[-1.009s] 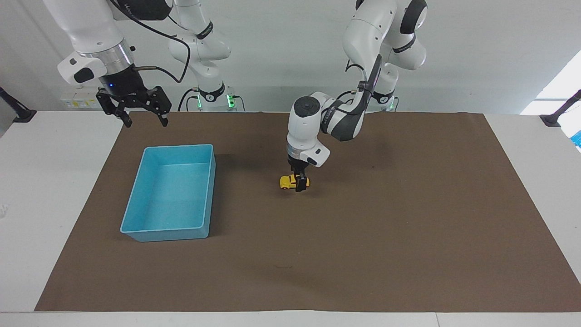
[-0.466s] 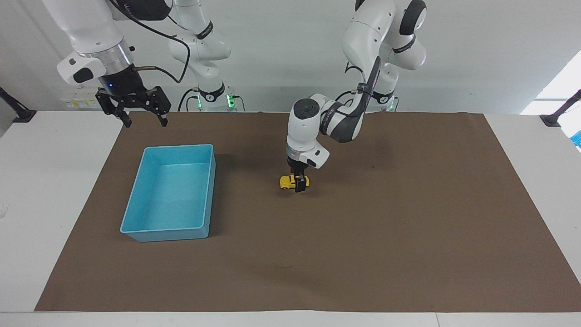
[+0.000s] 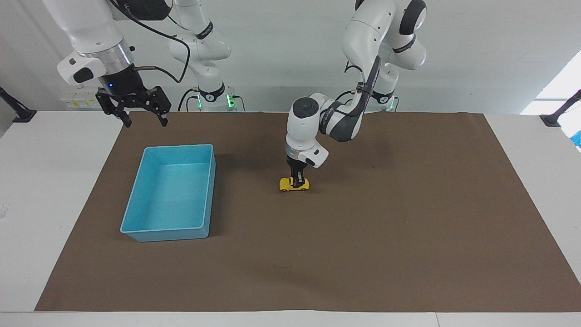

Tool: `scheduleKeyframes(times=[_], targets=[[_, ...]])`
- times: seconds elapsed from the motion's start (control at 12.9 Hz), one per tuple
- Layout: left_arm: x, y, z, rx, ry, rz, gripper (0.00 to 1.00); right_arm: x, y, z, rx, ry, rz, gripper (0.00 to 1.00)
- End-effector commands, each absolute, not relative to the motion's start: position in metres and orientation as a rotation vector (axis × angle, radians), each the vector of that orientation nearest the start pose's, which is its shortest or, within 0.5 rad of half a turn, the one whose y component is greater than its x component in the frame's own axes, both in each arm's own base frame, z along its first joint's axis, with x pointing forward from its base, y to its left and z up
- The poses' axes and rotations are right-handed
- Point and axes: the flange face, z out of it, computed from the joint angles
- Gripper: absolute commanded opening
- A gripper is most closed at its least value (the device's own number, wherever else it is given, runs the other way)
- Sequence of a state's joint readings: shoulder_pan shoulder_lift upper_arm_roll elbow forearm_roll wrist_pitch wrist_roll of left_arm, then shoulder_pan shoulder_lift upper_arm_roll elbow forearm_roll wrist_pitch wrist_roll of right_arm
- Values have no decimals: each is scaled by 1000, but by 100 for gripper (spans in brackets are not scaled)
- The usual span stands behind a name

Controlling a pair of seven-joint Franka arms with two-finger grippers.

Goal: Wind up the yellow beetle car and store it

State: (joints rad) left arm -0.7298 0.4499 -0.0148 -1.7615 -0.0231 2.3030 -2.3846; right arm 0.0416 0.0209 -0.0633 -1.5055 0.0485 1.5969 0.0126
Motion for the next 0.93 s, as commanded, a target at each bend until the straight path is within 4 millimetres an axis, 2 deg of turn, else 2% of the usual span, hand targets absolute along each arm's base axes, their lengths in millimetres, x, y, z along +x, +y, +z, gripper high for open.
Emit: scheduleKeyframes(times=[0.0, 0.23, 0.7, 0.85], targets=[[484, -440, 299, 2096, 2260, -33, 10, 559, -9, 651, -3093, 91, -99, 100], [485, -426, 292, 2122, 2267, -31, 12, 559, -9, 651, -3093, 91, -99, 100], [511, -368, 274, 2145, 2316, -32, 17, 559, -15, 651, -3093, 105, -100, 100], [521, -343, 268, 2146, 2333, -34, 19, 559, -16, 651, -3093, 107, -100, 100]])
